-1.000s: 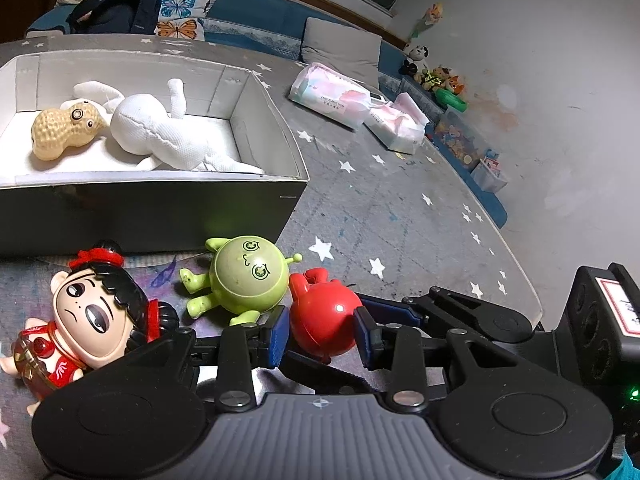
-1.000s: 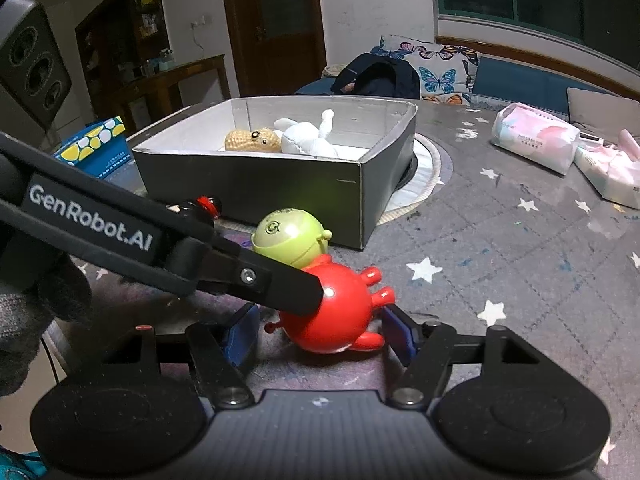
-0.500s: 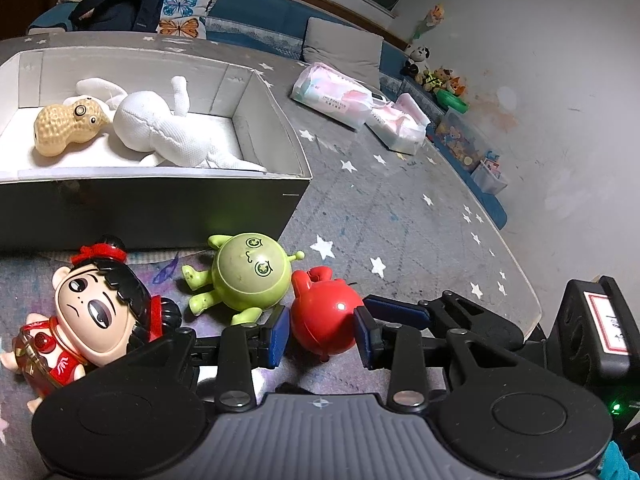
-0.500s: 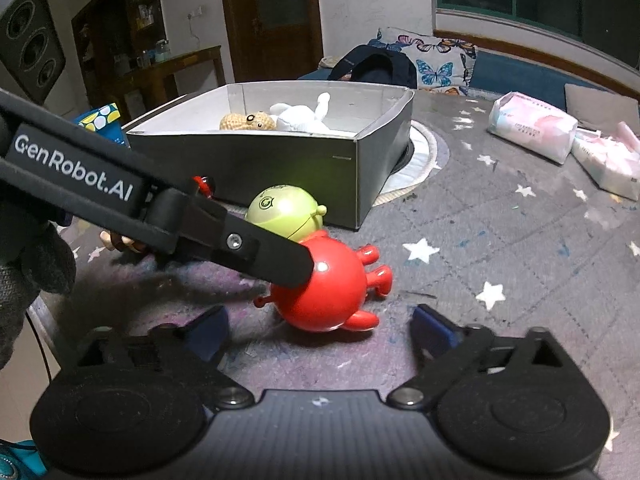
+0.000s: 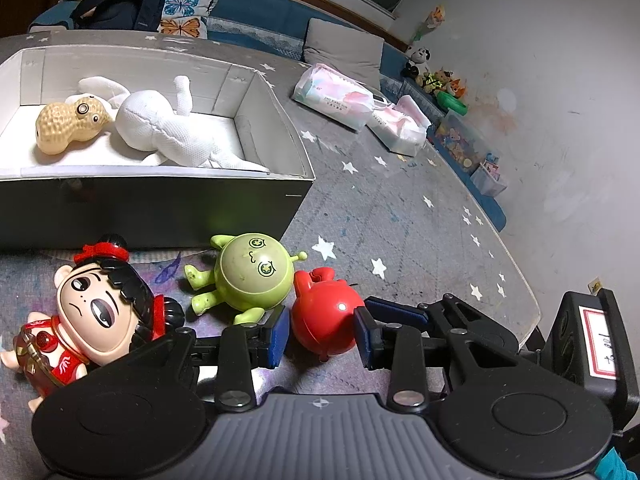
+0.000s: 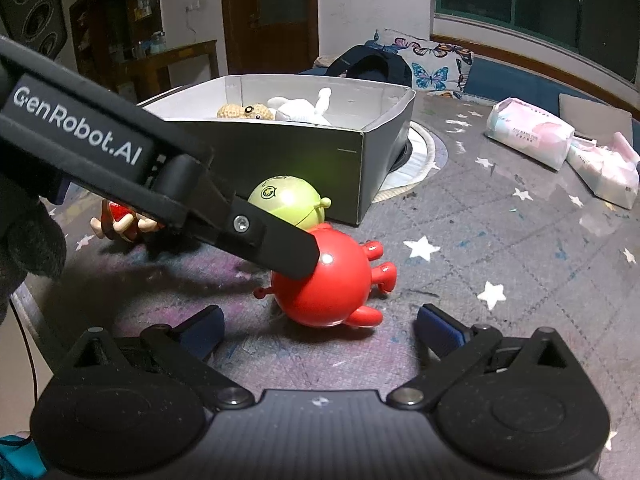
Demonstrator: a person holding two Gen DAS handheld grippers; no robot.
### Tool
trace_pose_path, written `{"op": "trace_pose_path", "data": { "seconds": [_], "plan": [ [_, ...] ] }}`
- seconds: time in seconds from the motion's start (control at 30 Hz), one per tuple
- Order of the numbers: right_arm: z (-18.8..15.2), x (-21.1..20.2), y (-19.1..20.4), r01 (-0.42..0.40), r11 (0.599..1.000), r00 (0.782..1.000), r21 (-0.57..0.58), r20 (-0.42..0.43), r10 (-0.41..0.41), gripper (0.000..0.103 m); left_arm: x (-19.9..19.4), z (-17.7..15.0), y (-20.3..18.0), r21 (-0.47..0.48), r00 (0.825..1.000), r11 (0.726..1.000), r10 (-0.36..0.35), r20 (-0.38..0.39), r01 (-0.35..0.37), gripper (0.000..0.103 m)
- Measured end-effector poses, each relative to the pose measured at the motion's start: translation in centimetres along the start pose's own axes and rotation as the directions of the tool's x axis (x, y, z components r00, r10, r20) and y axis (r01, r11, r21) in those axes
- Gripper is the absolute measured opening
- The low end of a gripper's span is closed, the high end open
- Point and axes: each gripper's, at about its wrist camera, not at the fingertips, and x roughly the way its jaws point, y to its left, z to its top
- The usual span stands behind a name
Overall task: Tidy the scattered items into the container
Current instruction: 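Close both grippers on the red round toy from opposite sides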
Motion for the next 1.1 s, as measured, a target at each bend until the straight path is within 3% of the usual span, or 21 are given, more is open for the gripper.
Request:
{"op": "trace_pose_path", "data": {
  "seconds": [0.5,0.63,1.1],
  "plan": [
    [0.0,0.0,0.2,0.017,1.0,1.0,0.004,0.01,-0.017,0.103,0.1,-0.1,-0.3,0.0,1.0,1.0,-0.001,-0.002,0.001,0.037],
    [0.1,-0.4,0.3,0.047,0.999,0.999,-0.002,0.025,-0.047,0.096,0.0,0.0,-0.3,0.001,1.0,1.0,0.001,-0.001,-0.001,0.037],
    [0.6,-1.4,0.3,0.024,1.0,0.998,0.016,0.049,-0.025,0.073,0.1,0.3,-0.1,-0.013,1.0,1.0,-0.008,-0.013,0.008,0.037]
  ]
}}
